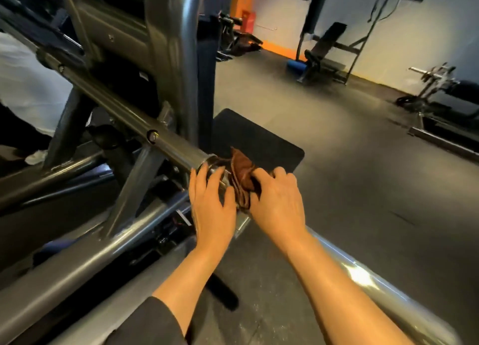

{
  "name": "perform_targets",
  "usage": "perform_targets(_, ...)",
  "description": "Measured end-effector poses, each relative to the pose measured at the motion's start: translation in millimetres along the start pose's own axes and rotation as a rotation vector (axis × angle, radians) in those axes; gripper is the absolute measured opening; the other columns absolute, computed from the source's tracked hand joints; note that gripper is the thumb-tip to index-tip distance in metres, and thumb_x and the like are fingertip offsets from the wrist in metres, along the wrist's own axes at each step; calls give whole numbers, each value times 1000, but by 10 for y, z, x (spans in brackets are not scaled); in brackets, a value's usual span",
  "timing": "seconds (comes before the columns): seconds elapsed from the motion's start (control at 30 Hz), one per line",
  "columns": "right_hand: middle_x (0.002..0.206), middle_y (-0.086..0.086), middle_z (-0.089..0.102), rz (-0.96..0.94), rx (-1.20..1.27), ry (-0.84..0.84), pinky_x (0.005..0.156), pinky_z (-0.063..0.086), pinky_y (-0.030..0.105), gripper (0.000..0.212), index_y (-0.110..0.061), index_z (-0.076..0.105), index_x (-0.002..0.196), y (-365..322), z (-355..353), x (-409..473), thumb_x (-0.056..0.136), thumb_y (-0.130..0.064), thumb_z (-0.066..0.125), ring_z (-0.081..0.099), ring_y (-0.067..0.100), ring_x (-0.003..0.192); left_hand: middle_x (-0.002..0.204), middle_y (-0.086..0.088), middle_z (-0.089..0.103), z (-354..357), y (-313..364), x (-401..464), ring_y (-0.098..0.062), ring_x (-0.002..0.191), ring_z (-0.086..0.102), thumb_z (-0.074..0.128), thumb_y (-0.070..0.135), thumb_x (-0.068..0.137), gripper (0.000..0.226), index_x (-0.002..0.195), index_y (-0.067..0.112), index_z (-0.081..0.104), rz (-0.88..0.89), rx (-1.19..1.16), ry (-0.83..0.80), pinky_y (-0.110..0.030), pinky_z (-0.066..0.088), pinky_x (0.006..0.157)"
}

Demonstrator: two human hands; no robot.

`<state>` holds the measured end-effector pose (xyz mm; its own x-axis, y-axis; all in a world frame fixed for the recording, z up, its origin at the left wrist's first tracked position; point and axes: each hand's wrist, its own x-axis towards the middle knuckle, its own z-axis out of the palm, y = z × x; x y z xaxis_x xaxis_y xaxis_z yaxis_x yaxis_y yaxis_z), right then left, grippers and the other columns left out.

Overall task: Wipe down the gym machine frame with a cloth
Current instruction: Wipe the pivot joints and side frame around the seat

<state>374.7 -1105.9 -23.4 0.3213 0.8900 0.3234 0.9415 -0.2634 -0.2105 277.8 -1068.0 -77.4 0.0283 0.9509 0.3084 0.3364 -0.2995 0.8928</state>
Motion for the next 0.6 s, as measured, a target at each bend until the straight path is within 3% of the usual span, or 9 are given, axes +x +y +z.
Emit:
perform_targets(0.2, 110, 4, 51, 54, 121, -143, 75, 39, 32, 35, -27, 52, 127, 828, -486, -595, 92, -30, 56, 46, 25, 102, 163, 6, 2, 414, 272, -676, -13, 149, -6, 50, 23, 100, 51, 148, 27, 35, -42, 7, -125, -41, 10, 122)
perform_targets(0.33, 112, 2, 50, 45, 144, -208, 78, 40, 32, 42, -26, 44, 129, 1100, -626, -882, 91, -34, 60, 47, 24, 105, 163, 4, -1, 677, 388, -895, -18, 147, -19, 43, 25, 102, 41, 143, 26, 46, 79, 128, -146, -45, 2, 122)
perform_targets(0.43, 114, -2, 49, 47, 183, -239, 78, 38, 30, 47, -29, 39, 129, 1260, -703, -1009, 88, -36, 63, 46, 19, 105, 163, 1, 0, 847, 425, -931, -20, 147, -22, 38, 21, 102, 33, 130, 17, 56, 64, 150, -95, -30, 4, 113)
perform_targets(0.5, 114, -4, 48, 49, 198, -257, 77, 37, 28, 49, -31, 38, 129, 1313, -731, -1047, 87, -37, 64, 46, 18, 105, 163, -3, 3, 934, 450, -933, -21, 147, -21, 37, 20, 101, 26, 116, 13, 57, 48, 149, -51, -29, 12, 108)
perform_targets(0.6, 116, -4, 47, 38, 198, -287, 78, 35, 28, 50, -31, 37, 129, 1303, -729, -1037, 88, -36, 65, 45, 18, 105, 161, -9, 14, 974, 468, -957, -26, 149, -14, 42, 12, 98, 17, 106, 9, 57, 29, 155, 28, -21, 4, 109)
